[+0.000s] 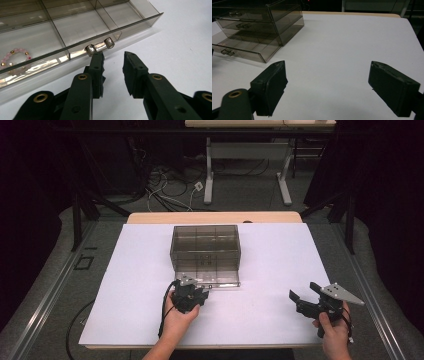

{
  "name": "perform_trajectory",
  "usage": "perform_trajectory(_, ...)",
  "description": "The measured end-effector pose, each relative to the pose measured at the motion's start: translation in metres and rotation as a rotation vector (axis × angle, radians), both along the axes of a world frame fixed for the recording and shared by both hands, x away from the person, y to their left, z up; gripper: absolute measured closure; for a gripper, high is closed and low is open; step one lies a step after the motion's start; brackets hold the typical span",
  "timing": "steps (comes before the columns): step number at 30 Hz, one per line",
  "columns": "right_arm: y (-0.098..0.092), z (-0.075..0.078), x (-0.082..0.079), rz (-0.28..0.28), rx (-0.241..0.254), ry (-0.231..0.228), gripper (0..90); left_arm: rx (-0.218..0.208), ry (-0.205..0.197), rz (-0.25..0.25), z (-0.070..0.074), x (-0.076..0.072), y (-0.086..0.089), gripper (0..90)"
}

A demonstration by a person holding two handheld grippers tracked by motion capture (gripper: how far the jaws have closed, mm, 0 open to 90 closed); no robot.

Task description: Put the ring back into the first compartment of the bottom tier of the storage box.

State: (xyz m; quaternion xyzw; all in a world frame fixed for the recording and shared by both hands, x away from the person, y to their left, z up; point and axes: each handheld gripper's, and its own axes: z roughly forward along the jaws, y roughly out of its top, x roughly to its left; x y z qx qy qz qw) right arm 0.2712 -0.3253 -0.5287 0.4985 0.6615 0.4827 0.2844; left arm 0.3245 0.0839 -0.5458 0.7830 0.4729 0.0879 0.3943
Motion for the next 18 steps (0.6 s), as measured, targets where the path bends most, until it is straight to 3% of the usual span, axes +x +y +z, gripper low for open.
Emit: perform_trajectory(18, 0.0007, 0.0002, -0.0001, 0.007, -0.008, 0.011, 14.4, -0.002, 0.027, 0.036, -0.0065, 0.0024, -0.0049, 89.6)
